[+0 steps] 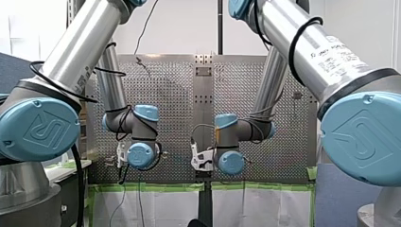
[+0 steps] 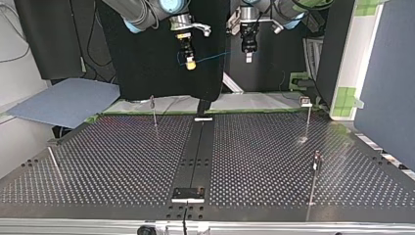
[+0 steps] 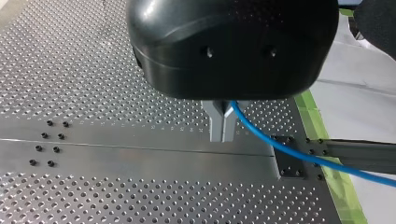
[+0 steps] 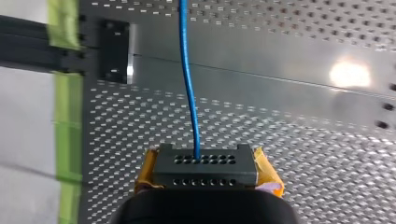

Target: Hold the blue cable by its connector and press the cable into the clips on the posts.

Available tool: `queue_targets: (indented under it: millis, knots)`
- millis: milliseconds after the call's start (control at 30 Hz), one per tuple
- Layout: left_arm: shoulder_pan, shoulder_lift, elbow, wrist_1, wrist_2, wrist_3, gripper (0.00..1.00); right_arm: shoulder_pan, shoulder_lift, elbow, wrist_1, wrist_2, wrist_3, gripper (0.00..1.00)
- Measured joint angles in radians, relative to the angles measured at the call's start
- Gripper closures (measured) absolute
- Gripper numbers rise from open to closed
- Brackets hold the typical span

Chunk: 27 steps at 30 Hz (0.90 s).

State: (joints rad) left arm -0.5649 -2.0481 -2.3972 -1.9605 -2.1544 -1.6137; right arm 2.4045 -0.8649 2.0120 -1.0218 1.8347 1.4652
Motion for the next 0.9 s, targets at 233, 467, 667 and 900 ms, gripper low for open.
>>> queue_targets:
  millis: [233,467,667,900]
  knots:
    - [0.000,0.000,0.000,0.000,0.000,0.000,1.00,0.000,0.022,0.000,0.000,0.000,0.000,1.00]
    - [0.000,0.000,0.000,0.000,0.000,0.000,1.00,0.000,0.023,0.000,0.000,0.000,0.000,1.00]
    - [0.000,0.000,0.000,0.000,0.000,0.000,1.00,0.000,0.023,0.000,0.000,0.000,0.000,1.00]
    - [0.000,0.000,0.000,0.000,0.000,0.000,1.00,0.000,0.023,0.000,0.000,0.000,0.000,1.00]
